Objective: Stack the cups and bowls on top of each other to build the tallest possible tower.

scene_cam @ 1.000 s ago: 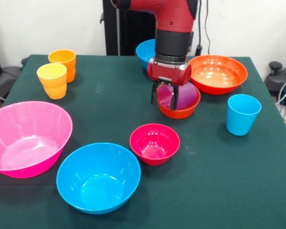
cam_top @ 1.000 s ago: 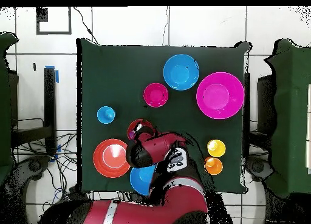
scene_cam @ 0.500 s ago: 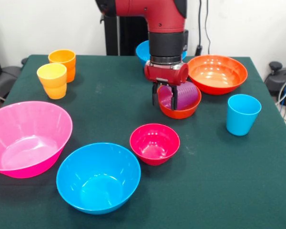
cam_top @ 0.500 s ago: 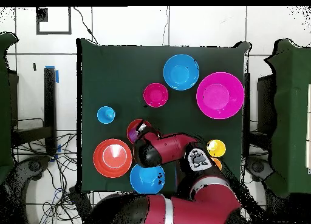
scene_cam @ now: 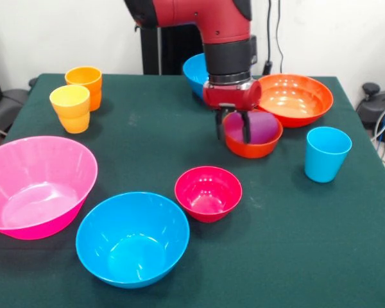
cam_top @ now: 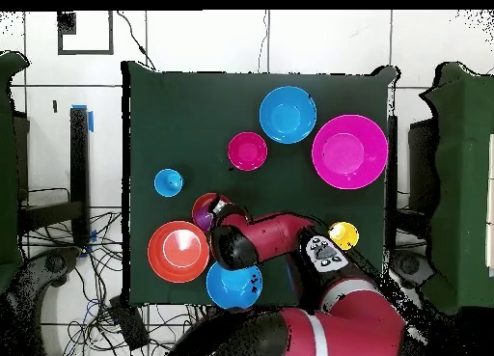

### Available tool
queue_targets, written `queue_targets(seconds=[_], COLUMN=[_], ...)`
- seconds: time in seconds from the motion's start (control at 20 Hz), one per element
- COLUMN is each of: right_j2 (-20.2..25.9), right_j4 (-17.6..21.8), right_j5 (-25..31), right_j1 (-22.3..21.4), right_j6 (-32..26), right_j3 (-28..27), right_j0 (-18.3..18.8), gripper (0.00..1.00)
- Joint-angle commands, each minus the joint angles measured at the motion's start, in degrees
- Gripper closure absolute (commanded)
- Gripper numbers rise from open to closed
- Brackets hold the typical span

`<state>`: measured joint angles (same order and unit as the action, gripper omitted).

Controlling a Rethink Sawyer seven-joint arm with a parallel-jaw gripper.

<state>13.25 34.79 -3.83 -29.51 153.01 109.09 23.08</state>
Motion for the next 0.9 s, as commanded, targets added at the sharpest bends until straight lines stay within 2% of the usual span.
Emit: queue_targets(seconds=[0.05, 0.2, 0.3, 0.4, 0.5, 0.65, 0.9], right_j2=[15.25, 10.54, 7.61, 7.37, 6.05, 2.24, -0.77], right_j4=[6.64, 8.10, 8.35, 7.69, 7.60, 8.29, 9.33], right_j5=[10.67, 7.17, 7.06, 8.45, 8.78, 7.35, 4.80], right_j1=[1.47, -3.98, -9.61, -14.12, -16.70, -17.38, -12.17], right_j6=[-11.14, -8.21, -7.11, -6.85, -6.29, -4.62, -3.50], right_j3=[9.64, 9.30, 10.36, 12.48, 13.01, 11.91, 7.94], right_j0=[3.63, 0.19, -1.68, -1.66, -2.90, -6.06, -8.93], gripper=[0.00, 0.00, 0.00, 0.00, 0.00, 0.00, 0.00])
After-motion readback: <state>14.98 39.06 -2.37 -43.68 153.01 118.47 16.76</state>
